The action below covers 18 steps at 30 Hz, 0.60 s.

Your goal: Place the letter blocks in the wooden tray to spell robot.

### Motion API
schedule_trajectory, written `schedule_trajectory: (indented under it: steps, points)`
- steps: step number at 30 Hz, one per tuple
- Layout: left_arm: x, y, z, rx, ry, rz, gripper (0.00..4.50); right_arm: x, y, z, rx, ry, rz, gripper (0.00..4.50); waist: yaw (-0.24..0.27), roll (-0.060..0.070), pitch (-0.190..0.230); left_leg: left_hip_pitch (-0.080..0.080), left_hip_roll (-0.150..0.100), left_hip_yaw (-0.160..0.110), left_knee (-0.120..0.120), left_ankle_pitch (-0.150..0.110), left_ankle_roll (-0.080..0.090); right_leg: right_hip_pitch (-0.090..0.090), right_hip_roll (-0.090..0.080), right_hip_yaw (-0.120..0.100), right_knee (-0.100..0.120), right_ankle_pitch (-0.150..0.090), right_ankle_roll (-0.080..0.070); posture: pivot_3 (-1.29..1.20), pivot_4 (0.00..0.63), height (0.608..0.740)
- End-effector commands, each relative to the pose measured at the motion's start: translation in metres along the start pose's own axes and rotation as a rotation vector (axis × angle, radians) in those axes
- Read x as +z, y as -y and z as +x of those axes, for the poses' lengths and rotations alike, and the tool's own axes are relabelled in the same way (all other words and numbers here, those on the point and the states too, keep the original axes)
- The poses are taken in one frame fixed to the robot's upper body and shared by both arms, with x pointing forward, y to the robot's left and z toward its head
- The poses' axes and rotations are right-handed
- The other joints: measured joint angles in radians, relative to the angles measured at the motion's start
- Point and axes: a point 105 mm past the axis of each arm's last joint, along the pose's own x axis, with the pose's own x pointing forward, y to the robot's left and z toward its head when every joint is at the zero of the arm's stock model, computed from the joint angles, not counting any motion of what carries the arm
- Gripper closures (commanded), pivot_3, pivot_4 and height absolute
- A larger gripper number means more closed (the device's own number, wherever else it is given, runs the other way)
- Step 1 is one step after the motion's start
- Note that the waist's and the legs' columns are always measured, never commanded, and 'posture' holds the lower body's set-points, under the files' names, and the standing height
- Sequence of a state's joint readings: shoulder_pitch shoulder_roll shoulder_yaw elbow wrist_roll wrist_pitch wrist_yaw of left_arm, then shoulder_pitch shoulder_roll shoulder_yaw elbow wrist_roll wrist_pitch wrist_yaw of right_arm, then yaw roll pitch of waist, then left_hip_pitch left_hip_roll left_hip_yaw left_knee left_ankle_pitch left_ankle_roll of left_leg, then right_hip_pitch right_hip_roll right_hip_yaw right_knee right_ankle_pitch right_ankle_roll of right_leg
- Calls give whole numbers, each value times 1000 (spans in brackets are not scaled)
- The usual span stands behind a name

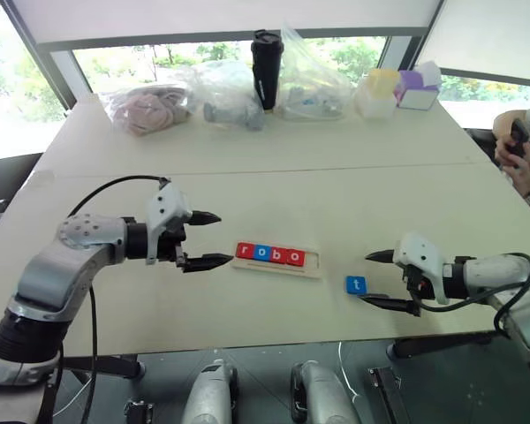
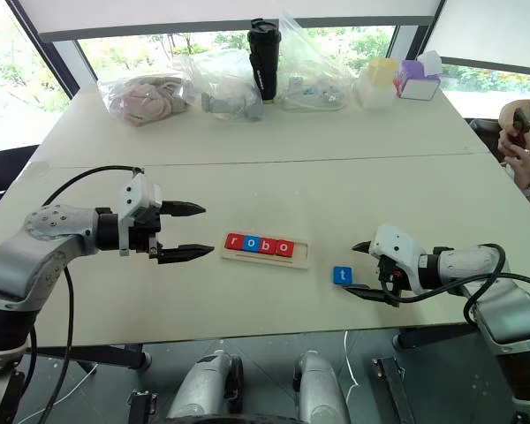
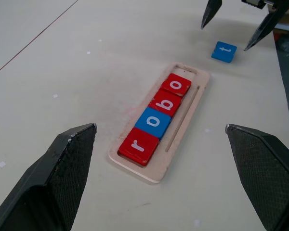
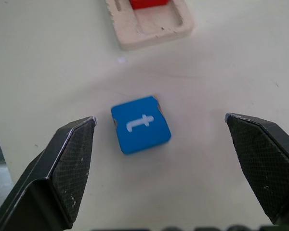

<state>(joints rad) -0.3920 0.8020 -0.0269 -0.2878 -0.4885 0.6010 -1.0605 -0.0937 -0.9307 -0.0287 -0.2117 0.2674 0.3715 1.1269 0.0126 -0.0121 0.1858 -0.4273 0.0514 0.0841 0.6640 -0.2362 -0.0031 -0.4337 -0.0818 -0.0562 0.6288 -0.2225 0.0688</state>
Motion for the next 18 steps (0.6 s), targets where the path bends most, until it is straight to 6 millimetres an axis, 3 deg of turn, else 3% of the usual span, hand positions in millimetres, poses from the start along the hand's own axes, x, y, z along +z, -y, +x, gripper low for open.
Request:
schedule_trajectory:
  steps: [1, 14, 17, 18]
  points:
    - [3, 1, -1, 5, 7, 25, 0, 4, 1, -1, 7, -10, -62, 46, 0, 0, 0, 0, 0, 0, 0, 0, 0, 0, 0, 0, 0, 0, 0, 0, 150, 740]
    - [-1, 0, 0, 14, -2, 19, 0, -9, -2, 5, 48, -55, -89, 46, 0, 0, 0, 0, 0, 0, 0, 0, 0, 0, 0, 0, 0, 0, 0, 0, 150, 740]
    - [-2, 0, 0, 17, -4, 20, 0, -13, 0, 7, 47, -67, -95, 899, 0, 0, 0, 0, 0, 0, 0, 0, 0, 0, 0, 0, 0, 0, 0, 0, 150, 740]
    - [-2, 0, 0, 17, -4, 20, 0, -14, 1, 7, 47, -72, -98, 1370, 0, 0, 0, 0, 0, 0, 0, 0, 0, 0, 0, 0, 0, 0, 0, 0, 150, 740]
